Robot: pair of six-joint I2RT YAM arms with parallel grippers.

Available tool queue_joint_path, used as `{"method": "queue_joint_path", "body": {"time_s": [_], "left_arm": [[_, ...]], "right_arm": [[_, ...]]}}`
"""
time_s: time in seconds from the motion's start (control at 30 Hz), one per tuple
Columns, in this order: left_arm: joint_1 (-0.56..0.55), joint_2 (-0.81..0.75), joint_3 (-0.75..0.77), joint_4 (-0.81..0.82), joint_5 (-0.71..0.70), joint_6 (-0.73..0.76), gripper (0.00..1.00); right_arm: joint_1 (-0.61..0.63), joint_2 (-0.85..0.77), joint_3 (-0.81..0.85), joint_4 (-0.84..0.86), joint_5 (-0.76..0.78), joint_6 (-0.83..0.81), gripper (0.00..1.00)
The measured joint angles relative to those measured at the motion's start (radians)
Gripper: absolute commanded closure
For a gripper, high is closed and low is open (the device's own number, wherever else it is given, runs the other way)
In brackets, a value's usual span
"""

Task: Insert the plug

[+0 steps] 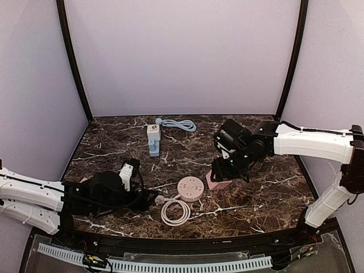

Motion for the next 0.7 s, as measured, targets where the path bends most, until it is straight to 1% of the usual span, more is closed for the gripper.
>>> {"method": "queue_joint_path", "body": {"time_s": [0.1, 0.13, 0.2, 0.27, 0.47, 0.7], "left_arm": [[0.027, 0.034, 0.011, 0.002, -0.042, 0.031, 0.1], [0.04, 0.054, 0.021, 0.003, -0.045, 0.04, 0.11], [0.07, 0.107, 0.052, 0.01, -0.045, 0.056, 0.12], [0.095, 0.153, 0.083, 0.019, -0.044, 0.069, 0.12], [0.171, 0.251, 0.152, 0.084, -0.034, 0.097, 0.12], [0.226, 0.282, 0.154, 0.156, -0.028, 0.104, 0.11]], "right_arm": [[0.006, 0.051, 0.032, -0.001, -0.016, -0.011, 0.86], [0.007, 0.069, 0.045, -0.001, -0.019, -0.014, 0.89], [0.008, 0.104, 0.074, -0.001, -0.026, -0.024, 0.92], [0.01, 0.136, 0.101, 0.0, -0.034, -0.029, 1.0], [0.025, 0.219, 0.171, 0.006, -0.055, -0.027, 1.0], [0.039, 0.251, 0.179, 0.016, -0.059, 0.021, 1.0]]}}
